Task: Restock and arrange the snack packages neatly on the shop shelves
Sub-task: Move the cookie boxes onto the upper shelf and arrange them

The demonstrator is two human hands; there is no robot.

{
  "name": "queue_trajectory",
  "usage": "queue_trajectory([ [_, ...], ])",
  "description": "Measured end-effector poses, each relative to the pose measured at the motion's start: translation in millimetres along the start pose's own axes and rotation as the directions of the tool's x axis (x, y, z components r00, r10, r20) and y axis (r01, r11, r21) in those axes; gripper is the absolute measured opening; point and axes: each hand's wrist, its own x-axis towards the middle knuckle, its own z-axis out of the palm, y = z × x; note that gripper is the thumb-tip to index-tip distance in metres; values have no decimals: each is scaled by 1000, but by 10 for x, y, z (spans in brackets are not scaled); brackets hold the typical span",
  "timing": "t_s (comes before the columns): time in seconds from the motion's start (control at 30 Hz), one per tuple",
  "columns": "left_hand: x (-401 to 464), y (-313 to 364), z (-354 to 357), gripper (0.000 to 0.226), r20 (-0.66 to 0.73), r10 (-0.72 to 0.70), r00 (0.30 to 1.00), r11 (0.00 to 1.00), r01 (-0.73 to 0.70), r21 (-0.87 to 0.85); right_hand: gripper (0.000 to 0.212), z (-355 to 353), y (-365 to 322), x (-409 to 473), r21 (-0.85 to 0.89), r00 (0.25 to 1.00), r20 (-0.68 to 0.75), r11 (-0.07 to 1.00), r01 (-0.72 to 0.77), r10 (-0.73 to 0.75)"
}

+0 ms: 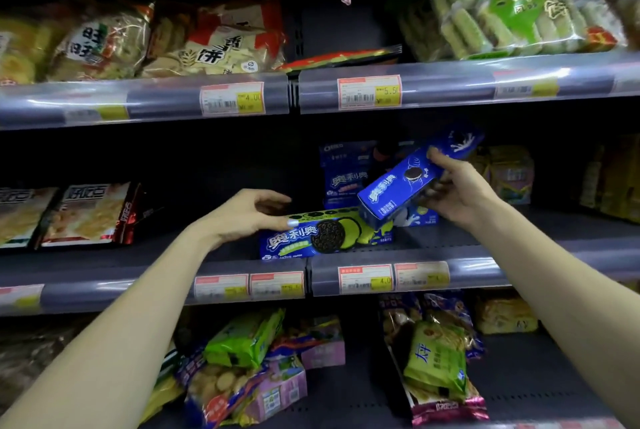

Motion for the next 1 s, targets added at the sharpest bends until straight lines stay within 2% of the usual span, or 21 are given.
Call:
queue_trajectory([
  [0.13,121,250,163,89,20,154,988,984,-155,84,41,93,124,-151,87,999,-36,996,35,-32],
  [0.2,165,371,282,94,74,177,981,978,-184,100,41,119,193,-175,77,999,-30,996,41,-39],
  [0.37,269,589,579,58,97,211,973,977,-212,10,25,94,298,-132,55,997,53,997,58,-61],
  [0.4,292,614,609,57,87,212,973,977,-213,6,23,69,301,-122,35,995,77,998,55,-57],
  [0.47,333,639,642,56,90,203,975,979,-204,-1,36,-12,302,-66,-42,995,89,998,44,-40],
  [0.53,383,635,657,55,102,194,976,981,-194,-18,32,-82,246,-36,-98,995,97,994,40,-30],
  [0.6,417,631,685,53,99,201,975,980,-199,-31,24,-151,180,-21,-173,997,73,985,26,-13],
  [0.7,461,612,749,49,78,208,975,978,-204,-49,34,-250,96,-34,-350,998,-42,936,30,-48],
  [0.73,473,600,759,49,72,208,976,978,-206,-38,46,-284,93,-22,-421,993,-84,906,36,-79],
  [0.77,480,588,760,50,70,208,976,978,-206,-28,71,-311,97,-5,-514,983,-137,857,38,-126],
  [0.8,491,577,758,50,69,207,976,978,-206,-27,97,-335,93,11,-637,961,-191,770,34,-201],
  [0.83,497,569,752,50,69,206,976,978,-205,-28,114,-346,70,0,-750,938,-186,658,57,-293],
  [0.87,502,564,742,50,72,207,976,978,-205,-24,118,-336,35,-29,-837,916,-122,535,112,-382],
  [0.9,504,557,734,51,78,206,975,978,-206,-15,112,-334,6,-41,-897,897,-7,399,190,-442],
  [0.93,505,549,731,51,84,206,975,978,-206,-6,102,-321,-28,-53,-922,890,124,280,266,-438],
  [1.0,492,537,743,55,105,200,974,979,-203,13,86,-302,-82,-67,-922,913,309,151,356,-268],
])
